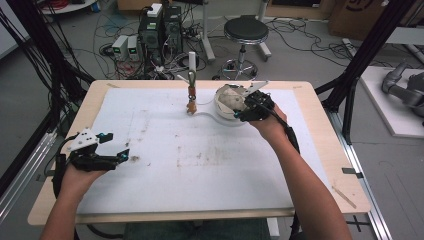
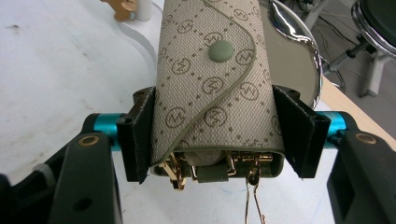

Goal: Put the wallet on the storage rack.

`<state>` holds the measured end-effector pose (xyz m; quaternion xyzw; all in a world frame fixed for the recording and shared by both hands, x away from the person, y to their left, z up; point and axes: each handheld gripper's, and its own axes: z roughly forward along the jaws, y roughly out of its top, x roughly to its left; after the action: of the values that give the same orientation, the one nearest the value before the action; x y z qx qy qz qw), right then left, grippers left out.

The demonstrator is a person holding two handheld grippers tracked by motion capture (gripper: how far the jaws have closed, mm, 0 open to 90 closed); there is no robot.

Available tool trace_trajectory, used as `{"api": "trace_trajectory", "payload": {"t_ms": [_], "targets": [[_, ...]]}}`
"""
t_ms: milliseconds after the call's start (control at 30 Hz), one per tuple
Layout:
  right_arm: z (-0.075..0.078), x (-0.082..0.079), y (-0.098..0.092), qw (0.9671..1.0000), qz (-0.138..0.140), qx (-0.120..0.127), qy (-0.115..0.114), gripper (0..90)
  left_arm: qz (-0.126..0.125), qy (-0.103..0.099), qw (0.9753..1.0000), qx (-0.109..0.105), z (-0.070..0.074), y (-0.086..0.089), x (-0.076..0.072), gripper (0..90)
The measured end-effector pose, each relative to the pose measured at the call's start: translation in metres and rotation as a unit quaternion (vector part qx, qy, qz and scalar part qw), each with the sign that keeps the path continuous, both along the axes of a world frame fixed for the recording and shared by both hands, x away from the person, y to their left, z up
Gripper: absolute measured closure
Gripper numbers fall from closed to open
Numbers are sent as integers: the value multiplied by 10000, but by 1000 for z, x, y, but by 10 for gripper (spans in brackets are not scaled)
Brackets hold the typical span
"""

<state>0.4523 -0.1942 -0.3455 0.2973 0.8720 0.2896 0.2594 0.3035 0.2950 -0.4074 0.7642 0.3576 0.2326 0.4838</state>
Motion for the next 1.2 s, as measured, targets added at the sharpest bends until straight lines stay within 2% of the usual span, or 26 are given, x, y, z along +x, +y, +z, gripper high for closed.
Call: {"api": "trace_trajectory", "payload": {"t_ms": [267, 433, 567, 800, 867, 933, 1200], "targets": [[-4, 13, 6, 9995, -168, -214, 141, 365, 13, 7, 10000, -7, 0, 0, 0, 146], [-5, 22, 12, 9992, -196, -337, 135, 365, 32, -6, 10000, -25, 1, 1, -1, 146], [-8, 29, 15, 9982, -378, -416, 198, 364, 33, -5, 10000, -12, 1, 2, -1, 146], [-13, 38, 19, 9969, -528, -521, 242, 361, 56, -30, 10000, -36, 2, 4, -1, 146], [-12, 40, 21, 9960, -557, -644, 259, 360, 61, -20, 10000, -38, 1, 4, -1, 146], [-12, 41, 22, 9967, -569, -539, 229, 358, 58, -18, 10000, -38, 1, 4, -1, 146], [-17, 45, 24, 9962, -616, -514, 350, 344, 66, -15, 10000, -12, 1, 3, -1, 146]]}}
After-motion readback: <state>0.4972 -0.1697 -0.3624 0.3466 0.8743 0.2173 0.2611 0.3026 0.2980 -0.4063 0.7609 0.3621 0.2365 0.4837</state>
